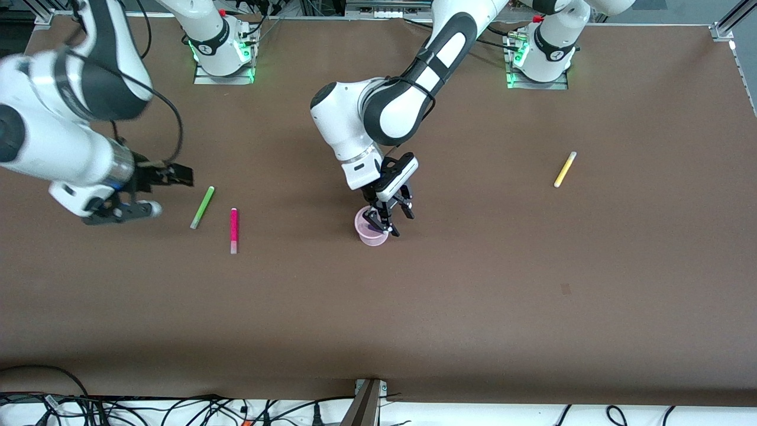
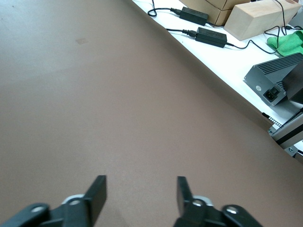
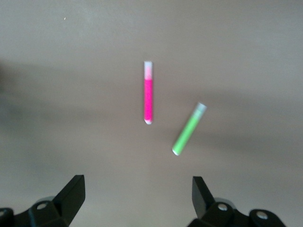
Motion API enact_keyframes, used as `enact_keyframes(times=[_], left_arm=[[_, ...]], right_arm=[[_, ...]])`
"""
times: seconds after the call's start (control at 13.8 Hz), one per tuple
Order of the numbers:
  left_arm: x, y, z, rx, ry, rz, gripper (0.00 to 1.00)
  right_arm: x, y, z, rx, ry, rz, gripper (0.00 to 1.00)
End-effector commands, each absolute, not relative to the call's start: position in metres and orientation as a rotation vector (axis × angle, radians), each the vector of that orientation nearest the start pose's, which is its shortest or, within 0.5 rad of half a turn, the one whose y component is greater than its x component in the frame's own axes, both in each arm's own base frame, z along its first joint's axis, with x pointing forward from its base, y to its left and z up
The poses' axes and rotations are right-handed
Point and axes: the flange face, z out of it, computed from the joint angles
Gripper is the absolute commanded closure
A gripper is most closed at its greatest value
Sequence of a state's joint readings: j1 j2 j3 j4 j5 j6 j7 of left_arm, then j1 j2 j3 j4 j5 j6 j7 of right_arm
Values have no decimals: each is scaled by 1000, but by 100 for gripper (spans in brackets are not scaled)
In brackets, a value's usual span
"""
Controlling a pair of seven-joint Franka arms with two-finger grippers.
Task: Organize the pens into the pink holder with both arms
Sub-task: 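Grasp the pink marker with the right gripper while the left gripper withdraws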
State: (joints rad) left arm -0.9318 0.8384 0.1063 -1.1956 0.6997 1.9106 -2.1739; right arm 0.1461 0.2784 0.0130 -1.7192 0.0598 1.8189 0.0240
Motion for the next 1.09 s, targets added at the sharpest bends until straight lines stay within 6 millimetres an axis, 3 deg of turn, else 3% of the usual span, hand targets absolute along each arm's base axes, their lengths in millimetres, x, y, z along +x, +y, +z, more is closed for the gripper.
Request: enact_keyframes(times=[0.0,0.07,0.22,0.51,0.65,0.87,1.02], left_arm=[[538,-536,313,-2409,-1361,-1094,2],[543,-529,326,-2423,-1300,-1062,2],[570,-493,361,-2475,-1265,-900,2],[607,-417,459,-2656,-1223,-664,2],[623,-367,491,-2738,-1182,-540,1],[631,-283,524,-2857,-1050,-381,1],[634,-226,543,-2935,-907,-258,1]], right_arm=[[593,129,356,-3089,-110,265,0],[587,128,337,-3091,-107,250,0],[578,125,301,-3094,-96,193,0],[566,119,236,-3098,-73,102,0],[562,119,222,-3099,-73,99,2],[559,115,209,-3102,-62,124,16],[560,111,198,-3103,-58,119,18]])
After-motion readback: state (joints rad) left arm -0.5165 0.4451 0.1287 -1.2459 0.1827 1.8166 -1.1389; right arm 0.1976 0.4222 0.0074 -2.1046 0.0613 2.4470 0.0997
